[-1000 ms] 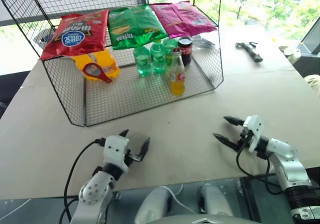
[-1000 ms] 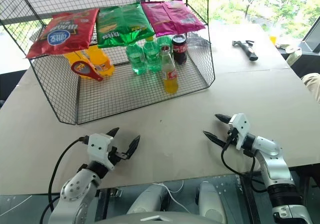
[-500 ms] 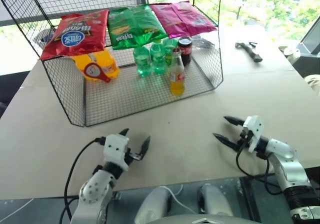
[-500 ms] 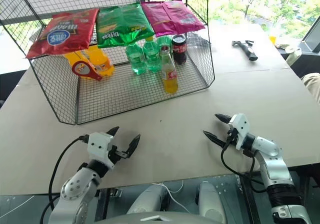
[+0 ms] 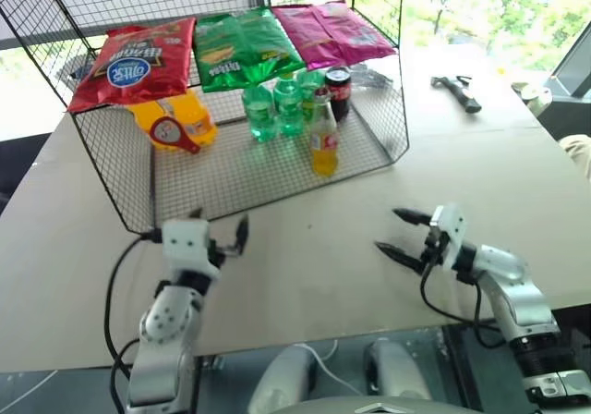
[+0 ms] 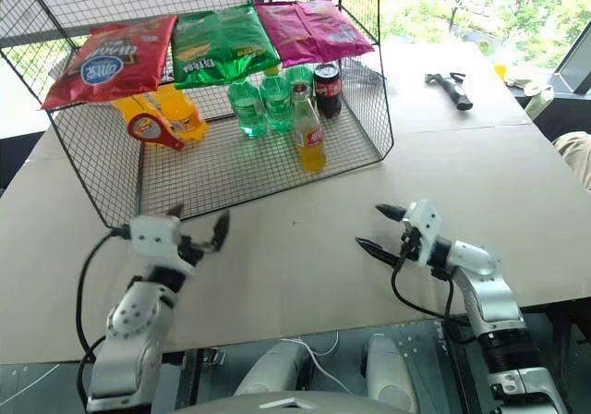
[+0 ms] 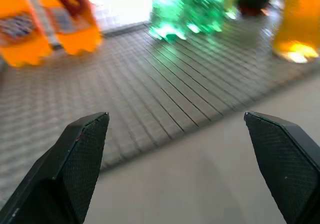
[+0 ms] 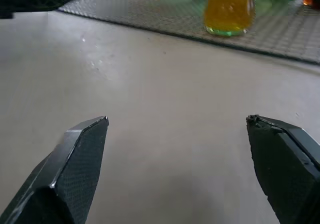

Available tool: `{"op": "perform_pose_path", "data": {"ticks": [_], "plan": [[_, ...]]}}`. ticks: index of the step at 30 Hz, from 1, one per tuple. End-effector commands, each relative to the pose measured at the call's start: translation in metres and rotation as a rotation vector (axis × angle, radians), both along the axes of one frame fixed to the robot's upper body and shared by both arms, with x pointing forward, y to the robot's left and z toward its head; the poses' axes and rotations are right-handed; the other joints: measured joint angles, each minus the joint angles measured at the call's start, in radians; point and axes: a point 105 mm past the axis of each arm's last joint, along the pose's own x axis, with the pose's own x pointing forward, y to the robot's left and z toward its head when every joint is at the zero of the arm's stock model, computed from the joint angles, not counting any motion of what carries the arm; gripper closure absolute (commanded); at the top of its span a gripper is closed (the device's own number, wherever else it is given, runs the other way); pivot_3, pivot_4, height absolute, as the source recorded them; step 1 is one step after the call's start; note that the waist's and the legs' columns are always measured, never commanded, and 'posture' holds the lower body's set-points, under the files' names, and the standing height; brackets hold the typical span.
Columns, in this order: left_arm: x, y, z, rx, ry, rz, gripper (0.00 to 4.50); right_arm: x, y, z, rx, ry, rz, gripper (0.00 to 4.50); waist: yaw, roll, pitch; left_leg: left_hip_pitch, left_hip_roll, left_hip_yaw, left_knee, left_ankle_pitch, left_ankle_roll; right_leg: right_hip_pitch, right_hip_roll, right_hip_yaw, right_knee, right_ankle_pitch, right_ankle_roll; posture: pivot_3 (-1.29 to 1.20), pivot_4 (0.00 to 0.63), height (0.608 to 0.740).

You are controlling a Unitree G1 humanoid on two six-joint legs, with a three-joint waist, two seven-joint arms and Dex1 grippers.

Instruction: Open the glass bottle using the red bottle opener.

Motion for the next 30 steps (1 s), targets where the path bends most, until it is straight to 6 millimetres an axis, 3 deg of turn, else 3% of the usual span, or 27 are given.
{"op": "perform_pose_path", "data": {"ticks": [1,9,20,30], "plan": [[0.007,0.014,0.027,-0.045,-0.097,0.079,0.0,-0.003,0.021,0.045,0.077,-0.094,0.087,0.05,0.001,0.0,0.0,0.0,0.0,0.0,0.0,0.0,0.0,0.0,0.0,0.0,0.0,0.0,0.0,0.0,0.15,0.74],[0.026,0.037,0.056,-0.059,-0.194,0.22,0.0,-0.009,0.051,0.093,0.139,-0.191,0.159,0.05,0.002,-0.001,0.0,-0.01,-0.001,-0.001,0.002,0.0,0.0,-0.009,0.0,-0.001,0.0,0.0,0.0,0.0,0.15,0.74],[0.059,0.039,0.071,-0.074,-0.232,0.204,0.0,-0.018,0.061,0.098,0.153,-0.182,0.177,0.05,0.001,-0.001,-0.001,-0.012,-0.002,-0.001,0.004,0.0,0.0,-0.01,0.001,-0.001,0.001,0.001,-0.001,0.0,0.15,0.74],[0.068,0.046,0.088,-0.088,-0.287,0.202,0.0,-0.026,0.068,0.105,0.196,-0.187,0.195,0.05,-0.001,-0.001,-0.001,-0.012,-0.001,-0.001,0.006,0.0,0.0,-0.011,0.001,-0.001,0.002,0.001,-0.001,0.0,0.15,0.74]]}}
